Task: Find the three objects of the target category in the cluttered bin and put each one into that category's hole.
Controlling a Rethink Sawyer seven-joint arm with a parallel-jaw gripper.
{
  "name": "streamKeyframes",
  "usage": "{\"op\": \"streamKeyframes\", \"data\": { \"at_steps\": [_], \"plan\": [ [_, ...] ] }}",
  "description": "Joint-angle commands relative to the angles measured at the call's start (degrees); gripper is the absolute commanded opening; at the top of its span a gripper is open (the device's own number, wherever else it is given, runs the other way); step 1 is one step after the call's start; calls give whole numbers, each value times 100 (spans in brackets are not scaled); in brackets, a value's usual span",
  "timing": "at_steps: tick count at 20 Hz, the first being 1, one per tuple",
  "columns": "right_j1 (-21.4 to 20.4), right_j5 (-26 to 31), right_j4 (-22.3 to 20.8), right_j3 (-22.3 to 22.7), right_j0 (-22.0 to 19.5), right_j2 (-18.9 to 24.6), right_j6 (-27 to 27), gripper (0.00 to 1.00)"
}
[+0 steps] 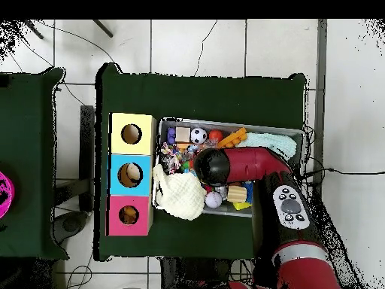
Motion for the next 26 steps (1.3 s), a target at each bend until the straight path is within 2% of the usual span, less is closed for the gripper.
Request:
{"op": "streamKeyframes", "data": {
  "at_steps": [1,7,16,22,26],
  "plan": [
    [248,357,-102,-54,87,-70,279,100],
    [412,158,-70,-75,97,-81,337,100],
    [904,-303,-202,-303,193,-244,549,100],
    [1055,-357,-79,-393,200,-192,508,100],
    [1006,-290,-13,-369,206,-169,482,100]
  ]
}}
